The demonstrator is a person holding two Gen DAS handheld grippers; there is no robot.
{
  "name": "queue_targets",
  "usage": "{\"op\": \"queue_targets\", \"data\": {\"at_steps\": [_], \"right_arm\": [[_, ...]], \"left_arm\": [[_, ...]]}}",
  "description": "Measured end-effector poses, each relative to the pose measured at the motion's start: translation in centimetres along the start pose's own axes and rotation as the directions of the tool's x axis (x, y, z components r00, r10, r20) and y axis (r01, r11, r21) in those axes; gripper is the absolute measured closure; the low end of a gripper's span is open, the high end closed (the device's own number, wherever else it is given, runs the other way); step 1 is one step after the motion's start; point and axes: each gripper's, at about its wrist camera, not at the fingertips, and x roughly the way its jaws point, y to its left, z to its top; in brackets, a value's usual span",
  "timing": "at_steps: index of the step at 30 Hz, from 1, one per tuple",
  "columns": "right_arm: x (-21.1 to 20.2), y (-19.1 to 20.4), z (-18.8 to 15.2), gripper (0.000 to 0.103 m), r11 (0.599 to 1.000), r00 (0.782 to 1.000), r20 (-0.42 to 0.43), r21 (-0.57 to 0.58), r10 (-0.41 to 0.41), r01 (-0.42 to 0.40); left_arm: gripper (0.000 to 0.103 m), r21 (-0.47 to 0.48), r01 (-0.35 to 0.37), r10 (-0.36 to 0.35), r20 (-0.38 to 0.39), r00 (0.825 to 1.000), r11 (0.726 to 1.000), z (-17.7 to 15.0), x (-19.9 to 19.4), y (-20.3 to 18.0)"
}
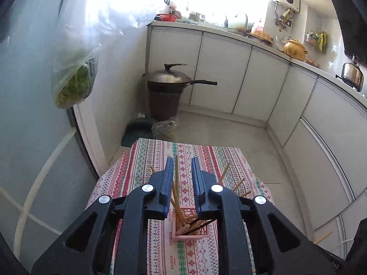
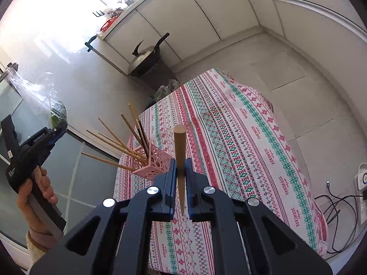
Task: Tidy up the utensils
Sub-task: 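Lower the chopsticks into the pink basket and open both tools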
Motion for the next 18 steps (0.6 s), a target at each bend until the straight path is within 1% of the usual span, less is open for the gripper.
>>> {"op": "queue_targets", "data": {"at_steps": [5,9,10,14,18], "right_arm": [[-0.1,0.4,0.0,0.095,1.0,1.0,-0.002,0.007,0.02,-0.02],[-0.3,1.1,0.0,0.095,1.0,1.0,0.014,-0.001,0.017,-0.016],[-0.4,1.4,0.1,0.095,1.0,1.0,0.024,-0.002,0.015,-0.015],[-1.2,3.3,0.8,0.095,1.0,0.997,0.074,-0.022,0.011,-0.009],[-1.3,6.3,1.9,0.095,0.998,0.995,0.097,-0.059,0.007,-0.001]], "left_arm": [[0.086,-0.008,-0.004,0.004,0.046,0.999,1.0,-0.8,-2.0,1.0],[0.08,-0.025,-0.013,0.014,0.061,0.998,1.0,-3.0,-3.6,2.5],[0.079,-0.029,-0.019,0.02,0.059,0.998,0.999,-3.8,-3.8,3.1],[0.078,-0.055,-0.04,0.041,0.015,0.999,0.998,-6.8,-3.8,5.6],[0.078,-0.064,-0.07,0.068,-0.033,0.997,0.995,-9.3,-3.1,7.6]]}}
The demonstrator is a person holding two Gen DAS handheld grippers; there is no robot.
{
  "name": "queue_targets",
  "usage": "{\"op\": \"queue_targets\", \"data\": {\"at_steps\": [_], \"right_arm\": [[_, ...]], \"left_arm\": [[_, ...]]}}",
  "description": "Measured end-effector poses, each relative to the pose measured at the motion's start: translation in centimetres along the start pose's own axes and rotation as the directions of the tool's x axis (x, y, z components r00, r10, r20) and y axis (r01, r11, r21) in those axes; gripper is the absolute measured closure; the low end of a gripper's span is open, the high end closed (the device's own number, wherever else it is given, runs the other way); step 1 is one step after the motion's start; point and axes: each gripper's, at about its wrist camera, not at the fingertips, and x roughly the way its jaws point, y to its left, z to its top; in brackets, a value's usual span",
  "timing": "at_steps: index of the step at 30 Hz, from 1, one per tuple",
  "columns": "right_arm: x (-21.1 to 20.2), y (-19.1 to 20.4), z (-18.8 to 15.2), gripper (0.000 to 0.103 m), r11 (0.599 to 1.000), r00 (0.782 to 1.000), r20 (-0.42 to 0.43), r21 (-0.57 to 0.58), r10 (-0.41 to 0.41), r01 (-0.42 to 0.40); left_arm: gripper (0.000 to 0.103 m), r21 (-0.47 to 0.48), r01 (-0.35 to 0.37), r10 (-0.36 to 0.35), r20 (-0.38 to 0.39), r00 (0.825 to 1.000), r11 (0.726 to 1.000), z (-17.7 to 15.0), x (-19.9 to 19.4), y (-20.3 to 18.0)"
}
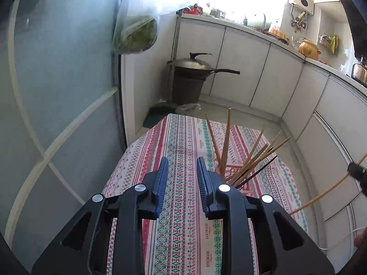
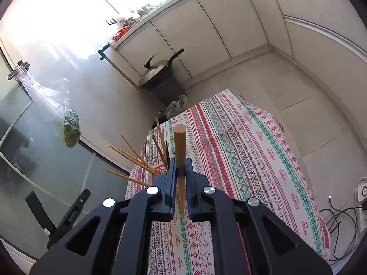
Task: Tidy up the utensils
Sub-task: 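Lower the chopsticks into the pink basket and open both tools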
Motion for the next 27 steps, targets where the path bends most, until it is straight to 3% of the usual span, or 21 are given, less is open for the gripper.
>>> {"op": "queue_targets", "data": {"at_steps": [9,14,21,27], "right_arm": [[1.5,7.4,4.2,0.095,0.996,0.993,0.113,-0.075,-0.029,0.038],[3.9,10.0,4.9,0.095,0.99,0.99,0.122,-0.116,-0.065,0.079],[7.9,10.4,3.8,0.095,0.985,0.99,0.102,-0.13,-0.097,0.11],[10.8,9.3,2.2,0.086,0.989,0.993,0.062,-0.105,-0.099,0.105]], "left_arm": [[0.078,0.004,0.048,-0.048,0.011,0.999,0.999,-0.4,-0.6,0.6],[0.078,0.002,0.066,-0.066,0.005,0.998,0.998,-0.1,-0.3,0.8],[0.078,-0.026,0.079,-0.079,-0.008,0.997,0.997,0.2,0.0,1.7],[0.078,-0.016,0.07,-0.07,-0.002,0.998,0.997,0.1,0.1,1.3]]}}
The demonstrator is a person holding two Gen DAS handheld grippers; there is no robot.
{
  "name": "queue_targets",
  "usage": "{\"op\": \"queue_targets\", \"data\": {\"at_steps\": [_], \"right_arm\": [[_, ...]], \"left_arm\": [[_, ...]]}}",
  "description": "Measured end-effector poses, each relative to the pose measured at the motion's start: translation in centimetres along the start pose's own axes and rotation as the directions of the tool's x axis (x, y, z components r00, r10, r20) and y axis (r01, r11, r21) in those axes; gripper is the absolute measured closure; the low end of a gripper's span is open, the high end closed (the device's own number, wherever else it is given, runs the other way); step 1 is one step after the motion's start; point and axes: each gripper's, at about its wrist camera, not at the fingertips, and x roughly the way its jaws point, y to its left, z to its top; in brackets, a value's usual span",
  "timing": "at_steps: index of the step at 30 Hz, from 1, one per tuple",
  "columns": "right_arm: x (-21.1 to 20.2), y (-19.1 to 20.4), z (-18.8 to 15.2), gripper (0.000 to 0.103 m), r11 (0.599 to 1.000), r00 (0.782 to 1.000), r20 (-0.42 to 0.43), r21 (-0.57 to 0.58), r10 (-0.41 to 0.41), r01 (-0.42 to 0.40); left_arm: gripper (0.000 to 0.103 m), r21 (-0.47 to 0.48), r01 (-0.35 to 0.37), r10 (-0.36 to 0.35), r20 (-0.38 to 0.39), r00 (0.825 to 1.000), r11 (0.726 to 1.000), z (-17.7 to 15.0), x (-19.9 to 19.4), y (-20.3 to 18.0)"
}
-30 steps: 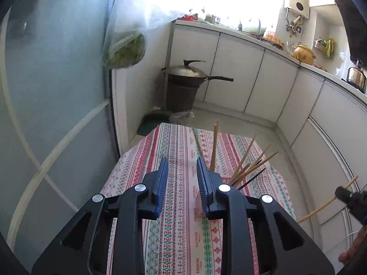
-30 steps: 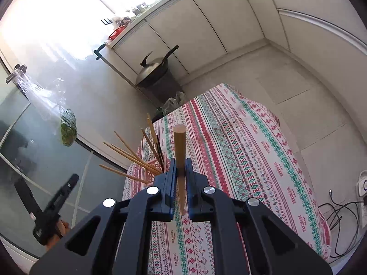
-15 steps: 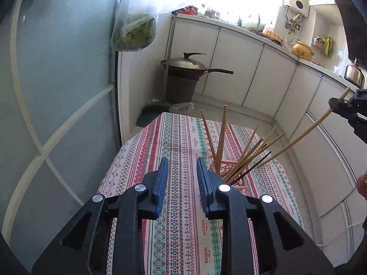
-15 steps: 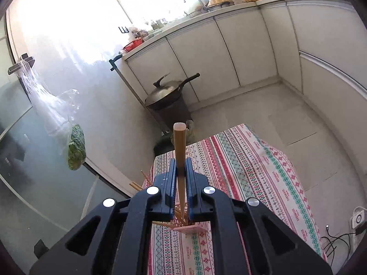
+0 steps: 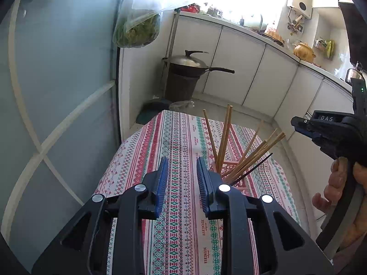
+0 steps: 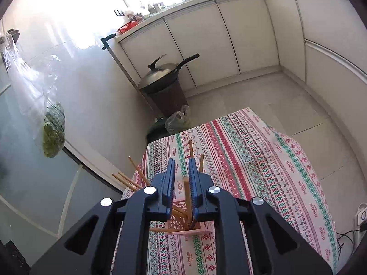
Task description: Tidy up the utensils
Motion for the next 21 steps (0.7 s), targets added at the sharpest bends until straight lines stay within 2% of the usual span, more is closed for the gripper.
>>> {"op": "queue_targets", "data": {"at_steps": [5,9,12,14,17,18,19,20,21], "right_arm": [[-1.2,0.1,-0.9,0.086,0.998,0.999,0.017,-0.047,-0.033,0.033],[-2.8,-0.7,-2.9,0.085,0.993,0.997,0.027,-0.082,-0.079,0.08],[-3.9,-1.9,-4.7,0.075,0.989,0.994,0.03,-0.097,-0.108,0.11],[-4.9,-2.6,-5.9,0.074,0.985,0.991,0.046,-0.112,-0.126,0.131],[-6.2,-3.3,-7.1,0.066,0.98,0.988,0.062,-0.129,-0.142,0.149],[-6.6,-3.4,-7.5,0.063,0.98,0.987,0.068,-0.131,-0.145,0.153],[-7.1,-3.7,-8.0,0.056,0.978,0.986,0.077,-0.135,-0.149,0.158],[-7.5,-3.8,-8.3,0.053,0.977,0.985,0.085,-0.138,-0.152,0.163],[-8.0,-3.9,-8.8,0.046,0.975,0.983,0.096,-0.142,-0.158,0.171]], "left_arm": [[0.078,0.02,0.011,-0.011,0.017,1.0,1.0,-0.3,-0.4,-1.1],[0.078,0.058,0.026,-0.028,0.036,0.999,0.998,-0.7,-1.0,-3.1],[0.074,0.08,0.034,-0.038,0.046,0.998,0.996,-1.0,-1.5,-4.3],[0.07,0.106,0.028,-0.035,0.061,0.998,0.994,-1.5,-1.9,-5.2],[0.059,0.136,0.014,-0.025,0.083,0.996,0.991,-2.4,-2.6,-6.3],[0.052,0.141,0.011,-0.023,0.09,0.996,0.99,-2.7,-2.8,-6.6],[0.044,0.143,0.008,-0.022,0.094,0.995,0.99,-3.0,-3.0,-6.8],[0.041,0.144,0.005,-0.019,0.1,0.995,0.99,-3.2,-3.2,-7.0],[0.035,0.146,-0.001,-0.015,0.106,0.994,0.989,-3.5,-3.4,-7.1]]}}
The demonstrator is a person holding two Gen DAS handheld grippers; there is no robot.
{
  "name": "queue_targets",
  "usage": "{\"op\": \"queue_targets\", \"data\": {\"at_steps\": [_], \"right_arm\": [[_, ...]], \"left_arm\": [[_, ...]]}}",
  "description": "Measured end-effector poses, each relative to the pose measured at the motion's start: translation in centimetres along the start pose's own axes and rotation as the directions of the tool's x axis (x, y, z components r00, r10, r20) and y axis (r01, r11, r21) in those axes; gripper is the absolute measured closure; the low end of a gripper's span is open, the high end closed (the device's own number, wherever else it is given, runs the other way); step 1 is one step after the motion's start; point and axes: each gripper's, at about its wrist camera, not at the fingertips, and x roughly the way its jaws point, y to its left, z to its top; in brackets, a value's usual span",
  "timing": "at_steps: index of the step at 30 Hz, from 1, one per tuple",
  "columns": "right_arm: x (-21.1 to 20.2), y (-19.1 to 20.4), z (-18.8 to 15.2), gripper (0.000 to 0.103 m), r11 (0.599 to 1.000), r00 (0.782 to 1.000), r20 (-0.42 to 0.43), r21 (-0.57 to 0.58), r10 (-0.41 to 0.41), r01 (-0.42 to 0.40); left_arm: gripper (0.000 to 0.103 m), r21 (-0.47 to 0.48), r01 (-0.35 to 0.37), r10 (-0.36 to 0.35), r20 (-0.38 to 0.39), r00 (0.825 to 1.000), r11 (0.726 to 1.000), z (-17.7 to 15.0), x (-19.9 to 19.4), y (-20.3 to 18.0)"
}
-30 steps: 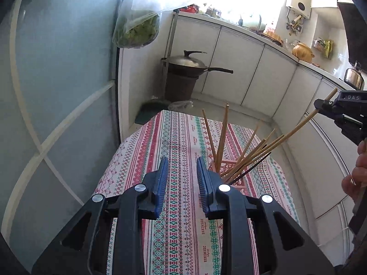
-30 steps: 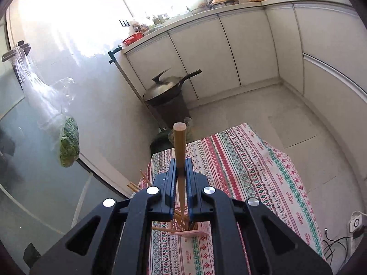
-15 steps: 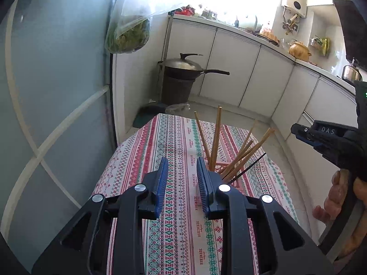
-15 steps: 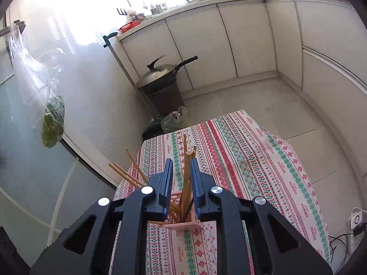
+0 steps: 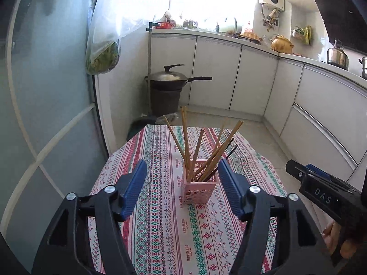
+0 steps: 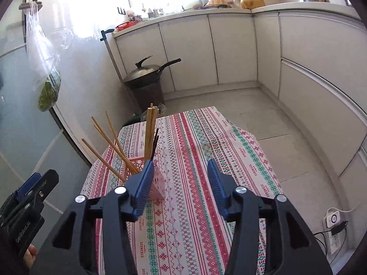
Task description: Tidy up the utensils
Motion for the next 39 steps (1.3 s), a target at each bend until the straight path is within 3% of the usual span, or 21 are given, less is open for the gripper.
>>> {"op": "queue_targets", "data": {"at_steps": [10,19,31,39], "right_arm": [[-2.5,-2.3,-2.9,0.02,0.996,0.995,0.04,0.017,-0.093,0.093],[-2.6,-2.9,-5.7,0.009,0.988,0.988,0.038,0.021,-0.152,0.152],[-2.9,-2.9,-6.3,0.007,0.983,0.982,0.042,0.009,-0.183,0.183],[-3.1,-3.4,-6.2,0.007,0.982,0.982,0.039,0.028,-0.186,0.186]], "left_arm": [[0.013,0.017,-0.049,0.049,0.001,0.999,0.999,-1.9,-0.8,-1.1],[0.007,0.047,-0.075,0.076,-0.017,0.997,0.996,-3.1,-0.9,-1.7],[0.007,0.086,-0.091,0.091,0.006,0.996,0.992,-3.8,-1.4,-2.5],[0.007,0.04,-0.087,0.087,0.017,0.996,0.995,-4.1,-1.4,-1.8]]}}
